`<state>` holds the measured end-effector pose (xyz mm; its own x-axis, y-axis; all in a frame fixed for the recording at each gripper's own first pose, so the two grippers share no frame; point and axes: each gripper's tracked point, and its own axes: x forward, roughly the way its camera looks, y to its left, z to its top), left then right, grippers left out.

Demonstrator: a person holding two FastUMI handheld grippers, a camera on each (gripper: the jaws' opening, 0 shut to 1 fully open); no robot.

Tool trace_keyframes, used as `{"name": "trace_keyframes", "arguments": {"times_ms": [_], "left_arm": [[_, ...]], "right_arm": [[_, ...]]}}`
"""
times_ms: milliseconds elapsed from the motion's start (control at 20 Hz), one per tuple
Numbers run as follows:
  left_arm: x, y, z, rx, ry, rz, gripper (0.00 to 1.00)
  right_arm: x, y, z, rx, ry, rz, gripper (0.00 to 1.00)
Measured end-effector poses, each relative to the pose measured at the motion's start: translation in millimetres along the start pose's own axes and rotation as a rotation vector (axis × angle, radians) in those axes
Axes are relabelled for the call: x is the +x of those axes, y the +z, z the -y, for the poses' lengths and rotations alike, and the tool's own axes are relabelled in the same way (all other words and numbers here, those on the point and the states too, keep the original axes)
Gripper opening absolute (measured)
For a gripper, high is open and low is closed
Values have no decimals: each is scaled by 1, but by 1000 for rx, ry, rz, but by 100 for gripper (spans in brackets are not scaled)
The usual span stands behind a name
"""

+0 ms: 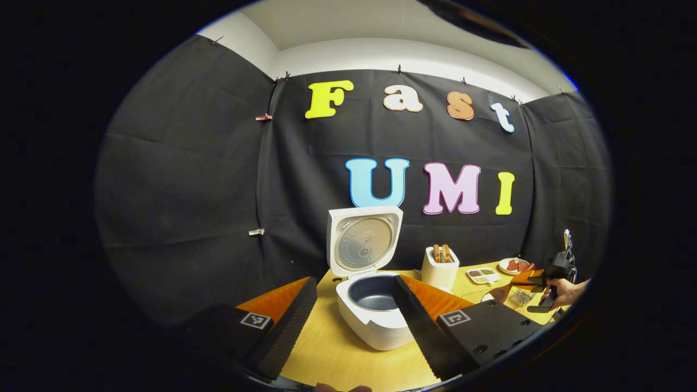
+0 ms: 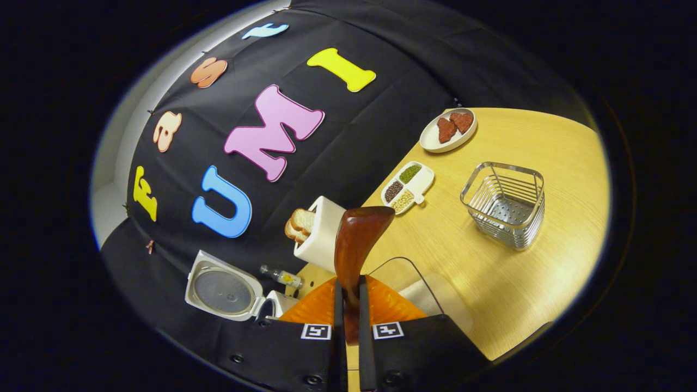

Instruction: Close the left gripper, press the button to open the rice cooker; take a wooden spoon from the chopstick holder with the right hand, scoop a spoonful of rice and pour it into the rice cooker, then put the wooden spoon back into the chopstick holder.

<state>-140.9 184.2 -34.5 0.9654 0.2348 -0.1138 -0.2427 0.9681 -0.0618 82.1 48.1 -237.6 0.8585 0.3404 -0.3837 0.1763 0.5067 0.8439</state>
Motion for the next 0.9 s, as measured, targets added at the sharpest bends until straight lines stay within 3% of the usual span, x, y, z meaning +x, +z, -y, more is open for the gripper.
{"name": "trace_keyframes", "arguments": {"times_ms": [350,750,800,900], "left_arm": [[-3,-1,1,-27,-8,7,96],[-1,-6,1,-45,-29,22,96],[0,-9,1,-50,-27,23,100],[-1,-13,-1,-58,-19,21,96]], "right_arm": [[-17,10,-44,81,86,-11,13],[-13,10,-153,273,278,-55,13],[-6,6,-169,273,296,-64,13],[6,-3,-194,238,313,-81,13]]}}
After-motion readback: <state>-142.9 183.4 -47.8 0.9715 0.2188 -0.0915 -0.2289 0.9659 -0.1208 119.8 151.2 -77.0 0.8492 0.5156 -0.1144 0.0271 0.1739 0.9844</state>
